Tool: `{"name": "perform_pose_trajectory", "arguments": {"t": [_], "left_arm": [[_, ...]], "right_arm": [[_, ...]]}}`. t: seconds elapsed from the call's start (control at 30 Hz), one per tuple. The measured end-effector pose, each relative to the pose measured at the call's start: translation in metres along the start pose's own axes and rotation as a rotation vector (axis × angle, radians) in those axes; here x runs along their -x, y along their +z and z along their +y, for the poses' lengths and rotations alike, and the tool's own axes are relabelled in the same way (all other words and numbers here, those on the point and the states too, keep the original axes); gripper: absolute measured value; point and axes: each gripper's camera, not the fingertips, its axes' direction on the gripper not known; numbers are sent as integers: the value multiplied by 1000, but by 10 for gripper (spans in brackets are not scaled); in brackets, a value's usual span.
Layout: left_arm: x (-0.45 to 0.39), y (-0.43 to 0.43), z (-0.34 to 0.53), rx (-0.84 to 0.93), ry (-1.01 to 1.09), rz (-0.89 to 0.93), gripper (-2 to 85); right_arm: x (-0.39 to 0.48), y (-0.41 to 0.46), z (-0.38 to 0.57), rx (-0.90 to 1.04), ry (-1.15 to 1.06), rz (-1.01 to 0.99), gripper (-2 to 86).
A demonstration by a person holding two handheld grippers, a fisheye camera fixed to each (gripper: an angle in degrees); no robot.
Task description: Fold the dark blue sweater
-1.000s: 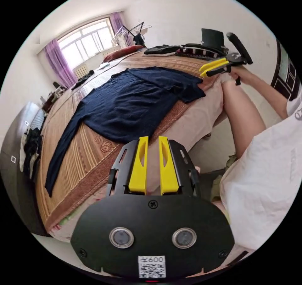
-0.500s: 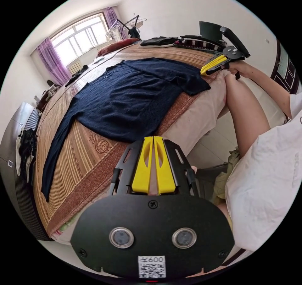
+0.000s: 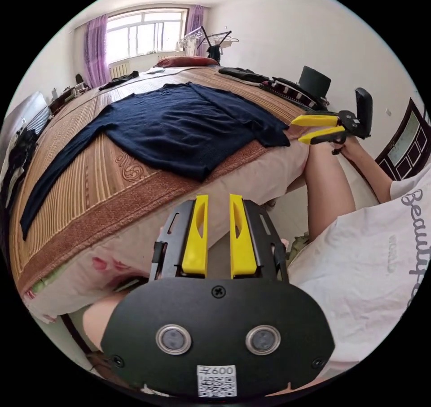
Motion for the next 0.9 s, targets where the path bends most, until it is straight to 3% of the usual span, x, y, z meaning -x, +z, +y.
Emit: {"name": "perform_pose_trajectory", "arguments": {"t": [0.03,0.17,0.33,0.77,0.87,0.9], "left_arm": [[4,4,6,-7,-21,42,71],[12,10,16,-38,-76,140,71],[-3,13,8,-59,29,142,70],[19,-4,22,-52,17,248,71],[32,-46,31,-105,11,117,83],[41,-73,36,-157,-17,-55,93]], "right_arm": [[20,14,-15,96,-73,6,77],[52,40,-44,147,-171,78,62],[79,63,-59,263,-325,207,23],[55,57,-60,211,-283,-36,10],[53,47,-56,125,-183,-8,22],[53,44,-55,89,-158,-9,23]]}}
